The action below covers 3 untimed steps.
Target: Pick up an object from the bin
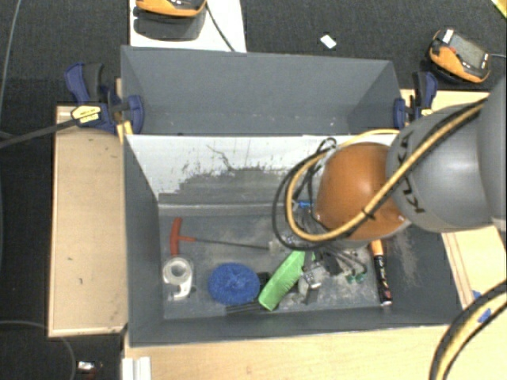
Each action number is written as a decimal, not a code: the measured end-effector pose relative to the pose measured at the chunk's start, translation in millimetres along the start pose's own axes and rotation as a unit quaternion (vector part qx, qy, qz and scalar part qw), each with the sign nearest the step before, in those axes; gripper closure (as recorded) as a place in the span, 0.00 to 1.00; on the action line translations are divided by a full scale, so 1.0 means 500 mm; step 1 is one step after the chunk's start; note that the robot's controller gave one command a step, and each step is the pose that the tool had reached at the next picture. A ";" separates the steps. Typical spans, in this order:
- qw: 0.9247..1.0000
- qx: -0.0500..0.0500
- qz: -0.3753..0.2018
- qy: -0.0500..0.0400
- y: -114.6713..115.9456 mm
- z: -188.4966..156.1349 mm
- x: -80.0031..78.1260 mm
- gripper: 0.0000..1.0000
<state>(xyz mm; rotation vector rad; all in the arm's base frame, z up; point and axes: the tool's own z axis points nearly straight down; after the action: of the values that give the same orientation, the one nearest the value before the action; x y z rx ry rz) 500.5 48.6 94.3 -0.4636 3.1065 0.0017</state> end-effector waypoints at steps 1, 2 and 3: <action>0.997 0.000 -0.079 0.000 0.068 -0.011 0.017 0.00; 0.995 0.002 -0.098 -0.001 0.010 0.051 0.013 0.00; 0.995 -0.001 -0.096 -0.006 0.051 0.046 -0.011 1.00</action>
Offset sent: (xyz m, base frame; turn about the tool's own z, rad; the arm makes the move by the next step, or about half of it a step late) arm -0.0081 0.0050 -0.0243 -0.2011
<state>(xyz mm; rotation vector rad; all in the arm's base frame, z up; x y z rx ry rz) 498.1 74.7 71.3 -0.7579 3.0364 0.0065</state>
